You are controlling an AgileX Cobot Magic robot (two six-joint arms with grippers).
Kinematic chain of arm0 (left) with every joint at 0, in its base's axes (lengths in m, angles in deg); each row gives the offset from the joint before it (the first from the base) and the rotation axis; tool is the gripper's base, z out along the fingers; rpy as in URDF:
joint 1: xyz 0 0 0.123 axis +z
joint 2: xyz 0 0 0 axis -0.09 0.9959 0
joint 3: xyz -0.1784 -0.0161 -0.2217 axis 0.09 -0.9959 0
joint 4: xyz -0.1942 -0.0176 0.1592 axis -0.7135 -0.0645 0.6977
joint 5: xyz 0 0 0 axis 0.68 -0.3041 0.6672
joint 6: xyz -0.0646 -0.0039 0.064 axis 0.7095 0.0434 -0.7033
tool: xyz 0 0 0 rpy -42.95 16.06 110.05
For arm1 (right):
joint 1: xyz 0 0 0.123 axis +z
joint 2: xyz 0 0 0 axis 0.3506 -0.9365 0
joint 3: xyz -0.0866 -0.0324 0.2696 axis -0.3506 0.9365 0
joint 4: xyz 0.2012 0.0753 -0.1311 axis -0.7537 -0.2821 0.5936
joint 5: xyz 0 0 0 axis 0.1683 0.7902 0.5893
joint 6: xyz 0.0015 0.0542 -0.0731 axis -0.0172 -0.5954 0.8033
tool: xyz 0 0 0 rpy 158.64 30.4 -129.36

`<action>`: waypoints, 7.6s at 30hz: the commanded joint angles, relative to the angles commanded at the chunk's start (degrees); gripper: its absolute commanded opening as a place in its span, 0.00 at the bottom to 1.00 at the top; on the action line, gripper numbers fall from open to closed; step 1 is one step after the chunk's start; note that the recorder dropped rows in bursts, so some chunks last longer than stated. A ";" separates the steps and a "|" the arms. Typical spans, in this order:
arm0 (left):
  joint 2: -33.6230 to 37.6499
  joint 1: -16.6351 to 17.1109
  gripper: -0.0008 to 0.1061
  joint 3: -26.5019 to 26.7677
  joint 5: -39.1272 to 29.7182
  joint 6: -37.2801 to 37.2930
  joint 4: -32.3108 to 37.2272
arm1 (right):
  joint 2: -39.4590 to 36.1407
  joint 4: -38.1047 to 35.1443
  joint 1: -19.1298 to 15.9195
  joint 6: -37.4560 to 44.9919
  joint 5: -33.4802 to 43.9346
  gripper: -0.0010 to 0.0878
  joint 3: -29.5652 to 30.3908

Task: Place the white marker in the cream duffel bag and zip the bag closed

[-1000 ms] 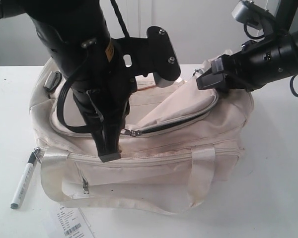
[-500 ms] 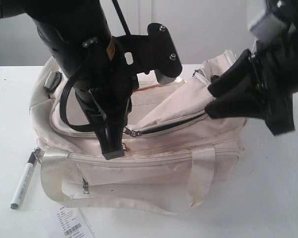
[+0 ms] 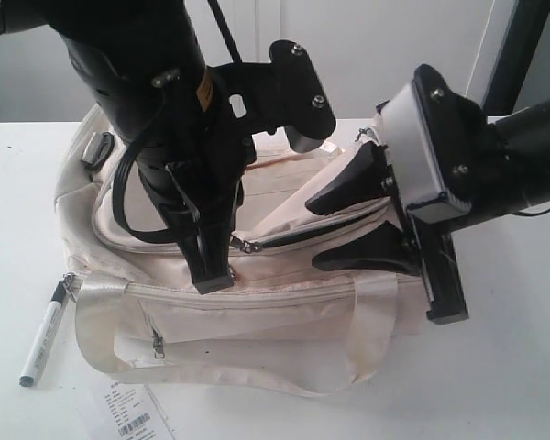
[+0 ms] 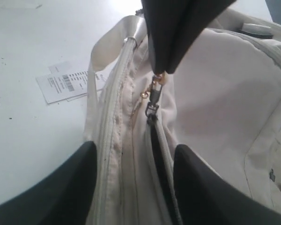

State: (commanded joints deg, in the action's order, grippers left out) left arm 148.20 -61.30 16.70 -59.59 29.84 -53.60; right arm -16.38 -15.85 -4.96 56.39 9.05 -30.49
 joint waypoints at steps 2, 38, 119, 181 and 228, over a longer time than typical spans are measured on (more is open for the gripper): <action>0.00 0.00 0.01 0.00 0.00 0.00 0.00 | -0.73 0.00 0.89 0.00 -2.04 0.56 0.00; 0.00 0.00 0.01 0.00 -8.07 -0.01 3.41 | -5.92 1.68 2.06 -0.28 -12.33 0.01 -0.20; -0.09 2.96 0.01 -3.89 -9.10 -0.45 8.79 | -5.55 4.52 2.06 -4.92 -14.72 0.01 -0.20; -5.40 6.85 0.01 -4.00 -9.10 -2.02 12.79 | -5.55 4.88 2.06 -6.15 -14.73 0.01 -0.20; -5.40 10.87 0.01 -4.00 -9.10 -6.21 12.13 | -5.55 4.87 2.06 -6.16 -14.82 0.01 -0.20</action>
State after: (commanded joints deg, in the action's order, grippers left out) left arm 142.80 -50.43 12.70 -68.69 23.63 -41.47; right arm -21.94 -10.99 -2.90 50.23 -5.77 -30.69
